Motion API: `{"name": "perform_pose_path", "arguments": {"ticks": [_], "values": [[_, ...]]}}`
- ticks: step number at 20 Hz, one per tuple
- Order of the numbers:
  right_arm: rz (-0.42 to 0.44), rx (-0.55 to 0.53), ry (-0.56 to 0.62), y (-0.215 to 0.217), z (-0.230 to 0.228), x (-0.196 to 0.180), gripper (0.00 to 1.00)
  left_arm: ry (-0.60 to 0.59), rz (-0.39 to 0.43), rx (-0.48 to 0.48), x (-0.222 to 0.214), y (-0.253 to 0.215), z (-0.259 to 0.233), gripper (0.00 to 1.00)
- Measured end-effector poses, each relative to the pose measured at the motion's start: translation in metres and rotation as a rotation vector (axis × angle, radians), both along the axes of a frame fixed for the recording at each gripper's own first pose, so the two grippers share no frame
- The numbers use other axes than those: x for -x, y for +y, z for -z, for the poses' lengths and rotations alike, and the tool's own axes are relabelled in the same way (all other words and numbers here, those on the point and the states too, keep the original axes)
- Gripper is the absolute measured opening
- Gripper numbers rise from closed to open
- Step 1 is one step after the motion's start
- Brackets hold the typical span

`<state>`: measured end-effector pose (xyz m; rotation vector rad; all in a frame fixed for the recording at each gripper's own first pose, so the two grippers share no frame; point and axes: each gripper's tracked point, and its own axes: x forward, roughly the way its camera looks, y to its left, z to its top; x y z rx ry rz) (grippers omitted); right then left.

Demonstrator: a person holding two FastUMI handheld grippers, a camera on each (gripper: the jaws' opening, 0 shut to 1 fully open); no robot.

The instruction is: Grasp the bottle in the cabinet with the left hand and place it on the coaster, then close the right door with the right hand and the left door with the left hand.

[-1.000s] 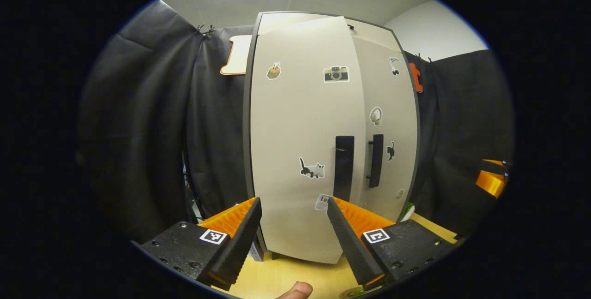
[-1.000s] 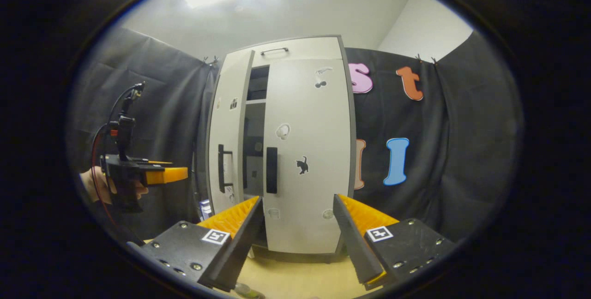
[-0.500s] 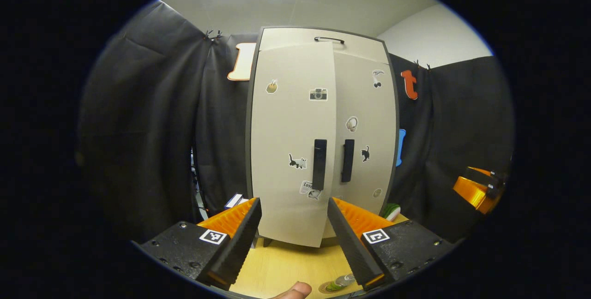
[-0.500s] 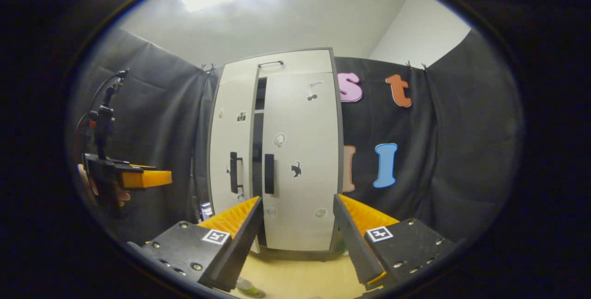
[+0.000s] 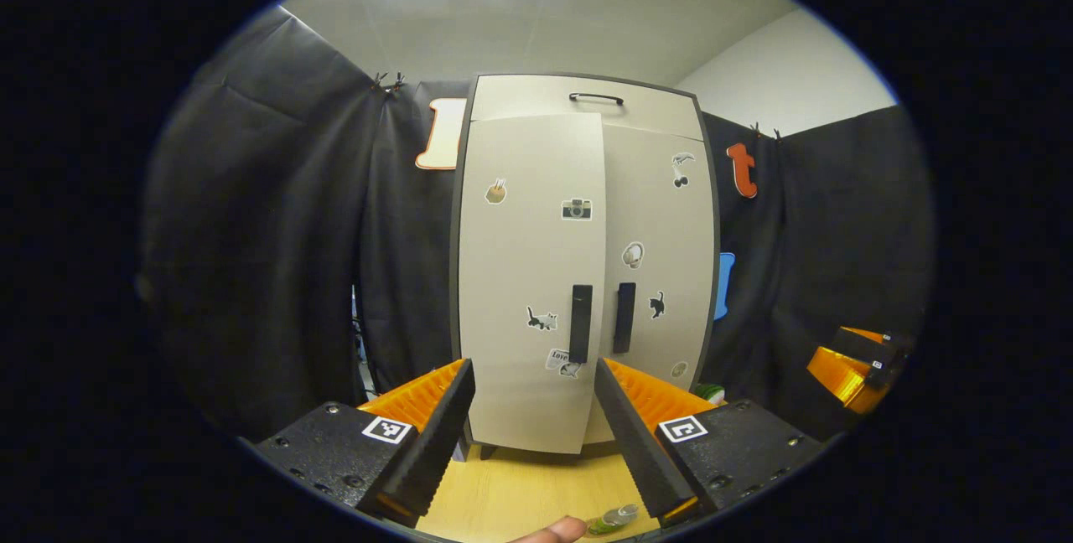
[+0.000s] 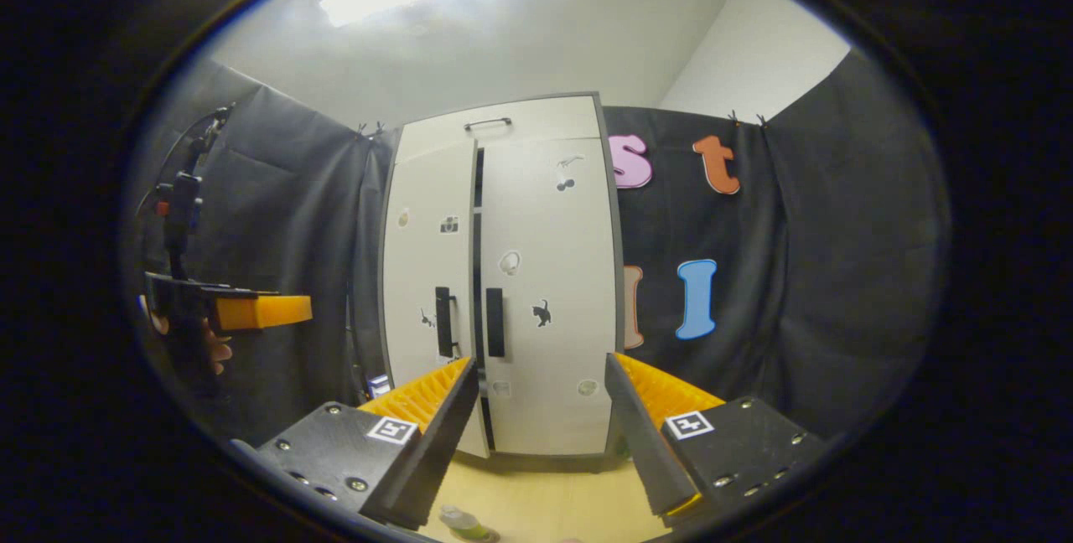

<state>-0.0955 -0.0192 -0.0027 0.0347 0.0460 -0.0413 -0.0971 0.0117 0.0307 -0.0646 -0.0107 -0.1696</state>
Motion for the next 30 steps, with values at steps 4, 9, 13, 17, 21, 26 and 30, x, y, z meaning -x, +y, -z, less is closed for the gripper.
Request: {"name": "perform_pose_path", "arguments": {"ticks": [4,9,13,17,21,26,30], "values": [[-0.030,0.000,-0.015,0.012,-0.003,-0.009,0.89,0.014,0.033,0.015,-0.004,-0.004,0.007,0.92],[-0.012,0.020,-0.017,0.006,0.003,-0.018,0.89,0.041,0.055,0.029,-0.019,-0.007,0.018,0.92],[0.009,0.041,-0.003,0.001,0.007,-0.017,0.92,0.065,0.047,-0.009,-0.030,-0.007,0.033,0.92],[0.011,0.039,-0.010,0.002,0.008,-0.021,0.92,0.045,0.062,0.008,-0.031,-0.005,0.029,0.92],[0.007,0.026,0.014,0.009,0.014,-0.022,0.92,0.008,0.075,-0.015,-0.026,-0.003,0.032,0.92],[0.051,0.039,0.010,0.010,0.011,-0.015,0.92,0.051,0.132,-0.028,-0.020,-0.012,0.056,0.92],[0.084,0.011,0.015,0.009,0.011,-0.013,0.92,0.093,0.164,0.006,-0.023,-0.017,0.069,0.92]]}}
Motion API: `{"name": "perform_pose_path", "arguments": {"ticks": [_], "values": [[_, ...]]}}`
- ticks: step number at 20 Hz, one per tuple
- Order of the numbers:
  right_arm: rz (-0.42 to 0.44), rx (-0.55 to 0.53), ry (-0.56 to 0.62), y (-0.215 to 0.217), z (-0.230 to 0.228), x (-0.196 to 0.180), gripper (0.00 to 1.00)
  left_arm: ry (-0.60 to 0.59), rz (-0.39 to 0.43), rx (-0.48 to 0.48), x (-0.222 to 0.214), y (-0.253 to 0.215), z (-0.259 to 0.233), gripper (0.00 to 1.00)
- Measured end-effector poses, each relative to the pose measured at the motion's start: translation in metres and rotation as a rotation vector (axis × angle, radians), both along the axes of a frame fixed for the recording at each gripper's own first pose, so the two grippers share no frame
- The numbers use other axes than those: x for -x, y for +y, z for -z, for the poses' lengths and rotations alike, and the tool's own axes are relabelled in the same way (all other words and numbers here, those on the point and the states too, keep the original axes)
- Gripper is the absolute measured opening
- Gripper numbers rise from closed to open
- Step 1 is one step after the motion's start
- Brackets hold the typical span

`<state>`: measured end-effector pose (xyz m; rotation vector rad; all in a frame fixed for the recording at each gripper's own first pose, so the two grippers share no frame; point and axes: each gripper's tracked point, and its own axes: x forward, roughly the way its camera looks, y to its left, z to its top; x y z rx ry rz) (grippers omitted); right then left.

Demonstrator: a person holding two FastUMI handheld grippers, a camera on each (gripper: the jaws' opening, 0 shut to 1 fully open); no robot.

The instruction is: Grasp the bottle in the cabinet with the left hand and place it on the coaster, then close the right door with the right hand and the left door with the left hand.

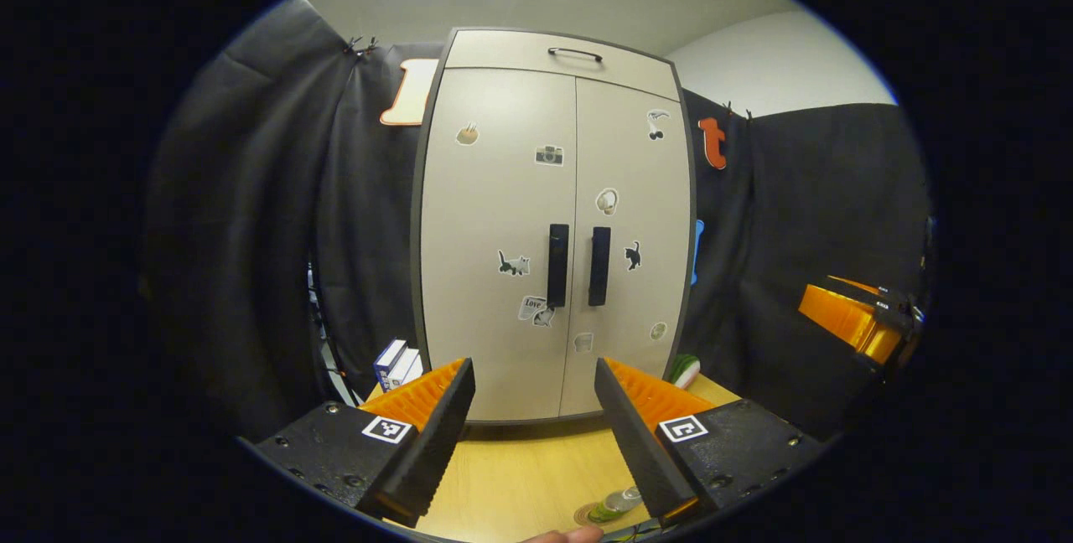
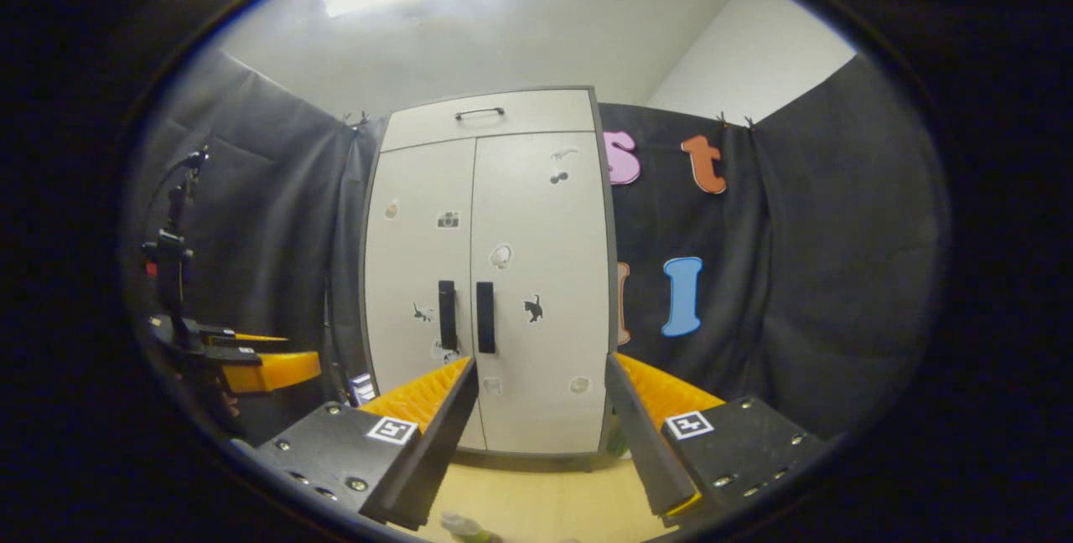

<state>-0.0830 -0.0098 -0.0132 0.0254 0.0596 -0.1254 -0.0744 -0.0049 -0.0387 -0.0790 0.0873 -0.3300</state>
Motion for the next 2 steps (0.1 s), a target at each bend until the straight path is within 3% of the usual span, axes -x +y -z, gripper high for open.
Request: {"name": "perform_pose_path", "arguments": {"ticks": [2], "values": [[0.023,0.007,0.009,-0.0037,0.0001,-0.0014,0.92,-0.001,0.014,0.017,-0.0049,-0.0012,-0.0015,0.92]]}}
